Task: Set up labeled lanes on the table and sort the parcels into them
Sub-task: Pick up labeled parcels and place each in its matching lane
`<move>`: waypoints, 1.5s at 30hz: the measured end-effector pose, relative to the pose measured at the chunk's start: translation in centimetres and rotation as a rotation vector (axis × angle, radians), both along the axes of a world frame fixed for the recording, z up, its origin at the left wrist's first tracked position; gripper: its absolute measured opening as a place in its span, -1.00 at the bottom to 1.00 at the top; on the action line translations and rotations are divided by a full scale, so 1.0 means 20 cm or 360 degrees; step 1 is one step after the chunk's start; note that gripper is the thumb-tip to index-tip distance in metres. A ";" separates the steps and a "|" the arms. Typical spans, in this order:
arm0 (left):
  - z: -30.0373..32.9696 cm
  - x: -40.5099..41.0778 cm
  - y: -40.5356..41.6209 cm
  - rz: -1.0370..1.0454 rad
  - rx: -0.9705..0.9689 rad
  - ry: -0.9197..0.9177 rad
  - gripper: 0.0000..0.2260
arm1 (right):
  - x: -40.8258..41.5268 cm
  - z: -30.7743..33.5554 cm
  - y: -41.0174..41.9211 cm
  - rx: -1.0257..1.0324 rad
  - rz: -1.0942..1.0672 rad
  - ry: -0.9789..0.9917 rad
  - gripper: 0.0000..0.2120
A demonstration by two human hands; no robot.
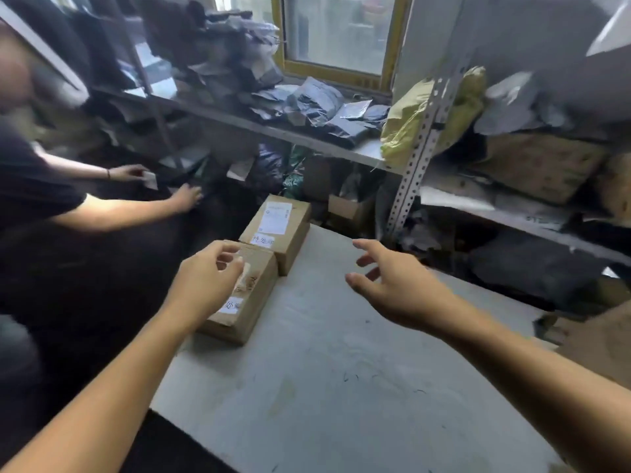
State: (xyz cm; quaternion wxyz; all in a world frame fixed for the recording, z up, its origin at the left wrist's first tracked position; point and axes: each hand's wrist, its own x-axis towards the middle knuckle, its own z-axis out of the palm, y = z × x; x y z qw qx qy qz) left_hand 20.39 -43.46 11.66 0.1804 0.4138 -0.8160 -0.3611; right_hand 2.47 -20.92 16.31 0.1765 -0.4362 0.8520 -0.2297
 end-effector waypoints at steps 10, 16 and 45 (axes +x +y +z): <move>-0.65 0.21 -0.53 0.0389 0.0389 -0.0242 -0.51 | 0.27 -0.79 -0.75 0.0209 -0.0260 -0.0955 -0.35; -0.85 0.22 -0.55 0.0328 0.0667 -0.0224 -0.44 | 0.44 -1.10 -0.92 0.0096 -0.0474 -0.1485 -0.33; -0.27 -0.14 1.13 -0.0433 0.1065 0.0310 -0.82 | 0.35 -0.56 0.87 -0.0973 -0.1300 -0.1375 -0.71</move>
